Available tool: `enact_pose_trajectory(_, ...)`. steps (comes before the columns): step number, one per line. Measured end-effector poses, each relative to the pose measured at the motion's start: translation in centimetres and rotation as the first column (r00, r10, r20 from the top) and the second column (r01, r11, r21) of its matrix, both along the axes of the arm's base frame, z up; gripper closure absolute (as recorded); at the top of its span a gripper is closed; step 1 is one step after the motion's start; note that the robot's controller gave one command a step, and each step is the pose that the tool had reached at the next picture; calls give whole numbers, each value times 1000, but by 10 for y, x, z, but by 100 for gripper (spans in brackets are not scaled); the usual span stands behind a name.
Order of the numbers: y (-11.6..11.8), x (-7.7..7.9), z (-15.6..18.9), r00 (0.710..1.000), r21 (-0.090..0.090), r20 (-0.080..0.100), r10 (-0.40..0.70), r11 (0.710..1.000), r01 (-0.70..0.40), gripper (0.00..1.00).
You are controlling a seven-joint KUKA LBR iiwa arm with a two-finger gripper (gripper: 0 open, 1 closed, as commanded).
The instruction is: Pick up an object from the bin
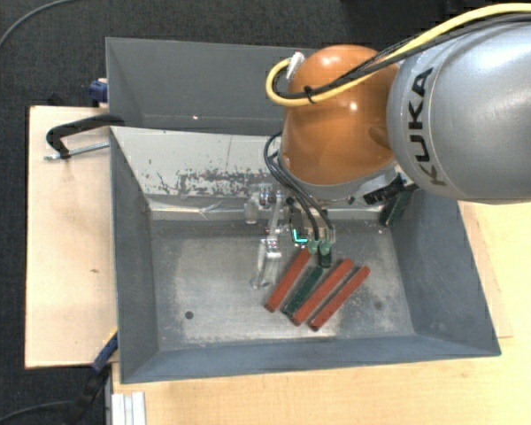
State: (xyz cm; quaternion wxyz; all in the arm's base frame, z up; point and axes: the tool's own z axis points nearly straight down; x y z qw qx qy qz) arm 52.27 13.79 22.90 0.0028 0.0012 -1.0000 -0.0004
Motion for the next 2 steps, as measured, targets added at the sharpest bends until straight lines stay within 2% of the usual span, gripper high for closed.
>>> enact_pose_trajectory(1,-1,2,3,1000,1,6,-2,1000,2,100)
enact_pose_trajectory(2,-1,2,3,1000,1,6,-2,1000,2,0)
